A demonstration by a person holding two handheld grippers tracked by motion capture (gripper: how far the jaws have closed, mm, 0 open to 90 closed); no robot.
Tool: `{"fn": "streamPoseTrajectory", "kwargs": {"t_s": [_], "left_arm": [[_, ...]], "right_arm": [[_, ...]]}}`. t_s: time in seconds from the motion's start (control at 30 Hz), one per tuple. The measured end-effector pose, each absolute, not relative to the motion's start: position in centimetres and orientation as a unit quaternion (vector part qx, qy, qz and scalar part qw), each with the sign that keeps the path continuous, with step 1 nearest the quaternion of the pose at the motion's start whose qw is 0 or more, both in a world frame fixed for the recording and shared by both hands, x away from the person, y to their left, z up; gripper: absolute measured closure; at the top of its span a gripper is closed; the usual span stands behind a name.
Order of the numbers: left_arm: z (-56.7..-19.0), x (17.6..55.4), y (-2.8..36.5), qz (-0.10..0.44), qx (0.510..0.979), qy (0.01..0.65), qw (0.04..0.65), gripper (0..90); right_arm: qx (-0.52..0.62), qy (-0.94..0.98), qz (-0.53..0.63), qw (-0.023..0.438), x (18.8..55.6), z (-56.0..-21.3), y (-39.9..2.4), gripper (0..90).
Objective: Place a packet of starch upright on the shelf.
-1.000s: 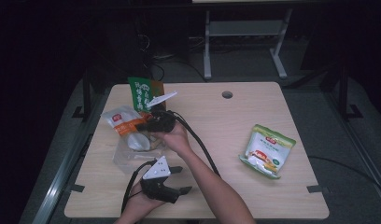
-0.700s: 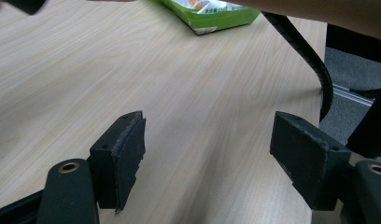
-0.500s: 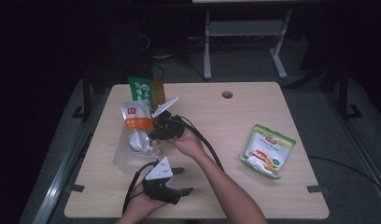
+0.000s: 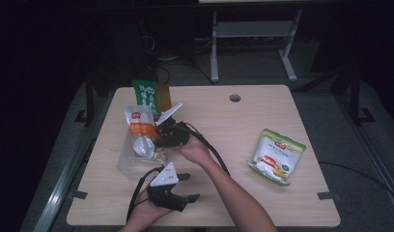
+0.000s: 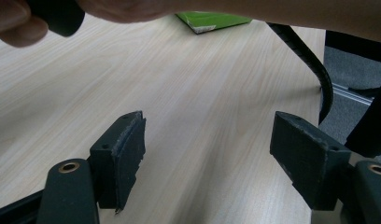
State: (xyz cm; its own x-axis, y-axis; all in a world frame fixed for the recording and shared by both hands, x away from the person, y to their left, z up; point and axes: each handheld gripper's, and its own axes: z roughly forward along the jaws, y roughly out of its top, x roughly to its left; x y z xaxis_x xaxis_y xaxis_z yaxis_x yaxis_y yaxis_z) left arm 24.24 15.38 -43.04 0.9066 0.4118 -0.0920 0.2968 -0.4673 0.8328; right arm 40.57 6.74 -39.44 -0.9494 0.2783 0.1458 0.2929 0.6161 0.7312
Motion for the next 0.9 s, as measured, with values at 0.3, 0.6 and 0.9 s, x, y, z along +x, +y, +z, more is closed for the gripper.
{"fn": "streamPoseTrajectory", "kwargs": {"t_s": [0.3,0.6,0.9], "left_arm": [[-43.0,24.3,15.4,0.060,0.854,0.209,0.473,26.1],[-43.1,24.3,15.4,0.059,0.853,0.210,0.474,26.1],[-43.0,24.3,15.4,0.057,0.854,0.210,0.473,26.1]], "right_arm": [[-0.159,-0.913,-0.375,0.014,40.6,-41.1,7.1,84.2],[-0.168,-0.899,-0.404,0.016,40.6,-40.3,6.1,75.8],[-0.181,-0.883,-0.432,0.018,40.1,-38.5,3.9,69.8]]}}
